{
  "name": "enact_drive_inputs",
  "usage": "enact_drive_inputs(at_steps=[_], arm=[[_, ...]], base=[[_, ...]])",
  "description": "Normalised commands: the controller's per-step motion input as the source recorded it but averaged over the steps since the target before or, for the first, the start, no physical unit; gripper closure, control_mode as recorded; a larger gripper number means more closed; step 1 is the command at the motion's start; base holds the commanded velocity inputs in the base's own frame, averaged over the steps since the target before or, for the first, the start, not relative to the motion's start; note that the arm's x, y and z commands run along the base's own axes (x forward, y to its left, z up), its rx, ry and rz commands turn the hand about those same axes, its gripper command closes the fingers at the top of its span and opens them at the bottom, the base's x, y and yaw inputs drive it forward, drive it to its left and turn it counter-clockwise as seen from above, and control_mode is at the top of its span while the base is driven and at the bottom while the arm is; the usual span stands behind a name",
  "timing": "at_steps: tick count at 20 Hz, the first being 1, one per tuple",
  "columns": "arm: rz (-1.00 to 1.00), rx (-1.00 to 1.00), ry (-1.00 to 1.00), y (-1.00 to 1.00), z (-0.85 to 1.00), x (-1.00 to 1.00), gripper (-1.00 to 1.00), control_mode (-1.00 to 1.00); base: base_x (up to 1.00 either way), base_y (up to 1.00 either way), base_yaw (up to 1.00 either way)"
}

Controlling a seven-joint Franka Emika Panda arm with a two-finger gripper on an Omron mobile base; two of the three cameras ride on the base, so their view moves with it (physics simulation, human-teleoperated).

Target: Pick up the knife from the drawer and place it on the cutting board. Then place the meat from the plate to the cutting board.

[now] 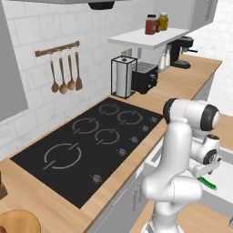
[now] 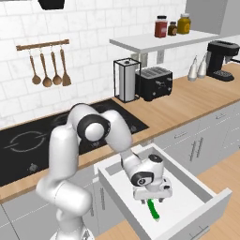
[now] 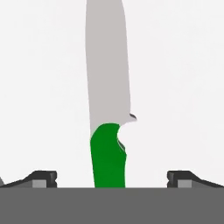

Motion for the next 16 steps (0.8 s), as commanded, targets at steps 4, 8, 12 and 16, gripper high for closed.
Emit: enact_drive_inputs(at_steps=[4,8,12,16], arm=[[0.04,0.0,0.0,0.0,-0.29,0.01,-1.0,-1.0],[0.01,0.0,0.0,0.0,-0.28,0.0,-1.0,-1.0],[0.0,0.0,0.0,0.0,-0.38,0.04,-1.0,-1.0],[0.0,0.0,0.0,0.03,-0.43,0.01,1.0,-1.0]], base=[[0.0,0.0,0.0],[0.0,0.0,0.0],[0.0,0.0,0.0],[0.0,0.0,0.0]])
